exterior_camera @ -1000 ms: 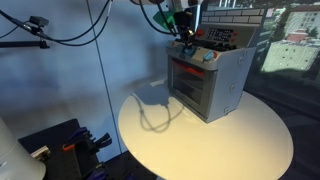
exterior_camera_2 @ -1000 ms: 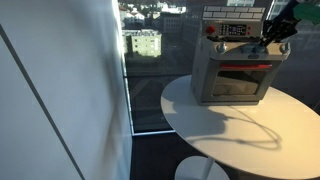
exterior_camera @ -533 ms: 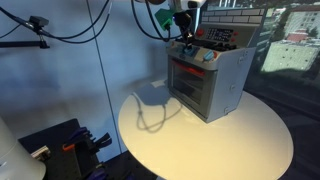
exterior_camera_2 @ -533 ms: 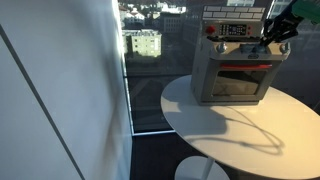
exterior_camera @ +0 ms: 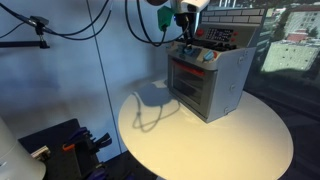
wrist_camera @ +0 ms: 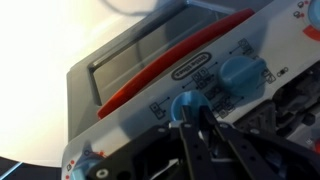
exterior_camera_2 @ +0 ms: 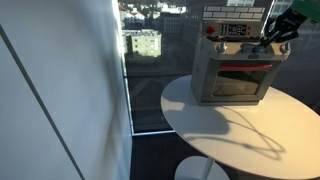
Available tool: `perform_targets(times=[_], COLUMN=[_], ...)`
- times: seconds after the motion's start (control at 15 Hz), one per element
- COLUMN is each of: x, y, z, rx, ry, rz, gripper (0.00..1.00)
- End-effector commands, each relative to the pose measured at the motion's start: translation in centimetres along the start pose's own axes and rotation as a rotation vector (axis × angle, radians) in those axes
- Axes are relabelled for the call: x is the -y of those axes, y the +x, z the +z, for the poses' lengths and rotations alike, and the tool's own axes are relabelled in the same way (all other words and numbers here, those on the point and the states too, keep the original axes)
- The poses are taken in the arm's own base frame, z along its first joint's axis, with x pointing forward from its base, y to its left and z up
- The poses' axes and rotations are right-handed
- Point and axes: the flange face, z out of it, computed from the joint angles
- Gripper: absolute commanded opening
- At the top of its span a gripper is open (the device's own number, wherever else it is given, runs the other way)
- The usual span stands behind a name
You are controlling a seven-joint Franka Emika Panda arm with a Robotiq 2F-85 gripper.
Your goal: Turn the second right switch to the right
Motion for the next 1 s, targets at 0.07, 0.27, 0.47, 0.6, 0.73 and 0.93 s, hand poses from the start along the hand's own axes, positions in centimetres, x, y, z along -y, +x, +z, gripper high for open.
perform_targets(times=[0.07,0.27,0.47,0.6,0.73,0.93], x=[-1.0,-1.4,-2.0,-2.4,-2.8,-3.3], y=[0.9,0.8,0.7,0.6,0.2,-0.3], z=[-2.2,-2.2,-2.3,-2.4,-2.3,-2.3], rx=[0.002,0.021,0.041,0.058,0.077,0.097], ry=[0.053,0.080,0.112,0.129,0.143,0.161], rz=[0.124,0.180,0.237,0.267,0.289,0.313], gripper=[0.05,0.05,0.05,0.05,0.05,0.05])
